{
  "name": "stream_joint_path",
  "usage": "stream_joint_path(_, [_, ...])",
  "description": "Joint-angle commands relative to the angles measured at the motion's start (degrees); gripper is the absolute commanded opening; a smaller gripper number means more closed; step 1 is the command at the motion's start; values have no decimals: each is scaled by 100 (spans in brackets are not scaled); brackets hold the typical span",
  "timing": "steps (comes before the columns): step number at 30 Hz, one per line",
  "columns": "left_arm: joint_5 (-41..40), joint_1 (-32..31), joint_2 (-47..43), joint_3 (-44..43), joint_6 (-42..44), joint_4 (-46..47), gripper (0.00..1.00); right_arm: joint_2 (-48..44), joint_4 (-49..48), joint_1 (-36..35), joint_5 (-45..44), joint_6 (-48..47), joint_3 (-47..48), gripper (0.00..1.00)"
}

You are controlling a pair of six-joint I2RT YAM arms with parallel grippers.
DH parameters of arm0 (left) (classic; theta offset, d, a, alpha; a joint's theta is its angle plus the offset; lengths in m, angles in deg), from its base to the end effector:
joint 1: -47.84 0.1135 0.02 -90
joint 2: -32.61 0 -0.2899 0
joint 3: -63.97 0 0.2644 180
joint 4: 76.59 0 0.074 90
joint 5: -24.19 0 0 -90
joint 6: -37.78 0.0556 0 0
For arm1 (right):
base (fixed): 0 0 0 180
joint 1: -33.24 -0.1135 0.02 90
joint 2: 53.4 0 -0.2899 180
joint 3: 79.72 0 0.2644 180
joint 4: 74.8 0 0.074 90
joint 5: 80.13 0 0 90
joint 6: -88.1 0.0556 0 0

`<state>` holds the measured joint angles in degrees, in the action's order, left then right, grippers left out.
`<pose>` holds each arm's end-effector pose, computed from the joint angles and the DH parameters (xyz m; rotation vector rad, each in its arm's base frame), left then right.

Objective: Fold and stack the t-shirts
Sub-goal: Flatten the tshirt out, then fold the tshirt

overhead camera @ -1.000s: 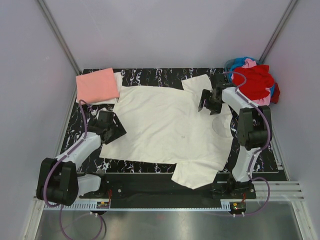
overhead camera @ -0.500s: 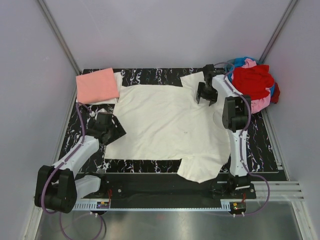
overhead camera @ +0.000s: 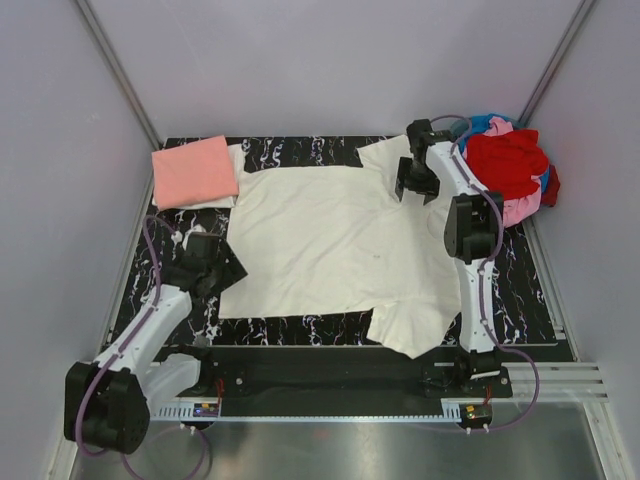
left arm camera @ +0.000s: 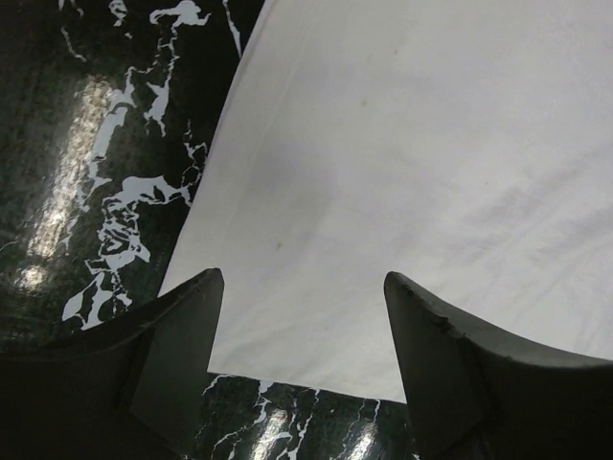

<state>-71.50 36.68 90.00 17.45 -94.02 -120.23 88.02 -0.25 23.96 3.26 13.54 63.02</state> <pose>0.1958 -0.0330 0.2025 -0.7082 2.4326 -0.2488 0.5421 0.0821 0.1766 0.1761 2.8252 -0.0704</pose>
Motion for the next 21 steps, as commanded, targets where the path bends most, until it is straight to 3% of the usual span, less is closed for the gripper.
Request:
stream_joint_path(1, [-405,-149,-455,211,-415,-532,74,-1710,-43,-74,-25,55,-226,74])
stream_joint_path(7, [-801,-623,-571,343,-1223,-1200,70,-3795,-516,-469,256,503,-2306,75])
stream_joint_path(11, [-705,-800,-588,756,-1524,-1087,63,-5088,-1465,-777,887,899,-4930,75])
stream_joint_path(14, [-802,-800,-685,915,-1629,-1122,63,-5642,-1853,-961,1205,1110,-6006,75])
stream_joint_path(21, [-1004,-800,-676,985,-1822,-1245,62,-6582,-1898,-1155,1355,1294,-6880,76])
